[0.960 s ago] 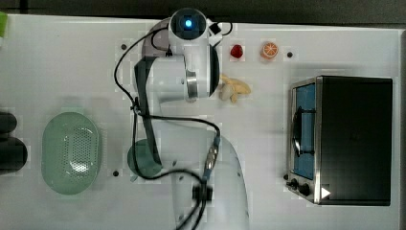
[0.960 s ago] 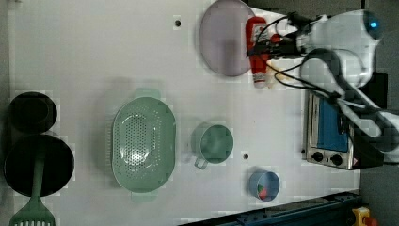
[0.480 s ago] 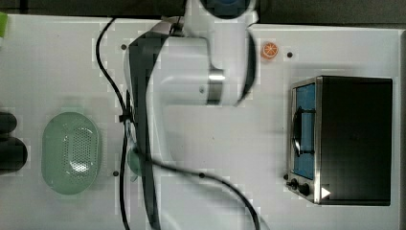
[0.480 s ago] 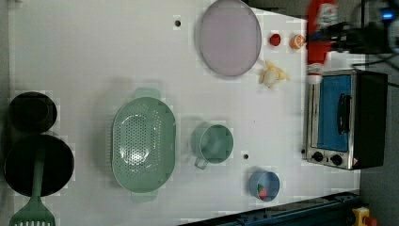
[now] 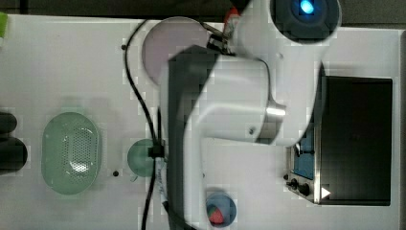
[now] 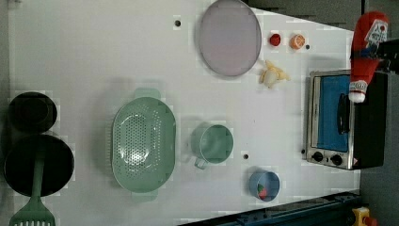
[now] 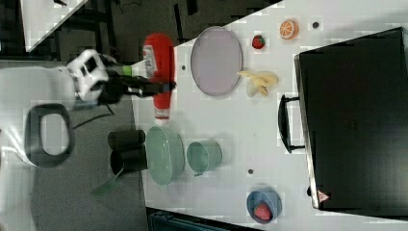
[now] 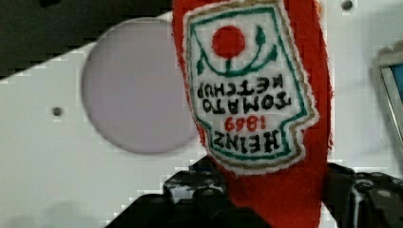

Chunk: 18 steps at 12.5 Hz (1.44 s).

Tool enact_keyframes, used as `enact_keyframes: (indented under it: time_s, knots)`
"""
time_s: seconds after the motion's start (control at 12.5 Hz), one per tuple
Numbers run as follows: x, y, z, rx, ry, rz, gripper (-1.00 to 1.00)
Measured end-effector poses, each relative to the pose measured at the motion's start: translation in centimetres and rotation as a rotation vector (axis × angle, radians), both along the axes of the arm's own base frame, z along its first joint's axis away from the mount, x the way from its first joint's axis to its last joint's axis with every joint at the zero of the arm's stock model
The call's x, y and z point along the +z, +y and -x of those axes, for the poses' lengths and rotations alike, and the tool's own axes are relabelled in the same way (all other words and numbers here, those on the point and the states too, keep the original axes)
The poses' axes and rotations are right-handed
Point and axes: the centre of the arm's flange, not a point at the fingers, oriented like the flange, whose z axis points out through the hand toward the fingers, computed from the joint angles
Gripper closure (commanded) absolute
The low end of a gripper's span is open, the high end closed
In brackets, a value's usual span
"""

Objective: Pick ketchup from plate and place it on table.

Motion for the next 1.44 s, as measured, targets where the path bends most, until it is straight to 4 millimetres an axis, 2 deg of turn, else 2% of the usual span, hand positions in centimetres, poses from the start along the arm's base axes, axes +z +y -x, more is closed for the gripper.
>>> enact_keyframes:
  time_s: [0.16,0.32,0.64,0.96,1.28,1.36,1.44]
  knots:
    - [-2.9,-1.2,2.1,-0.053,0.060,-0.010,-0.16]
    - [-6.2,-1.4,4.2,-0.091,0.097,-0.012,-0.16]
    - [-12.5,0.5,8.1,-0.122,0.160,-0.013,-0.16]
    - [-18.5,3.3,11.5,-0.048,0.157,0.076,-0.16]
    - [-23.8,4.9,12.7,-0.051,0.164,0.080,-0.16]
    - [-25.1,5.0,12.8,-0.052,0.181,0.077,-0.22]
    - [-26.4,5.1,12.9,-0.057,0.181,0.072,-0.41]
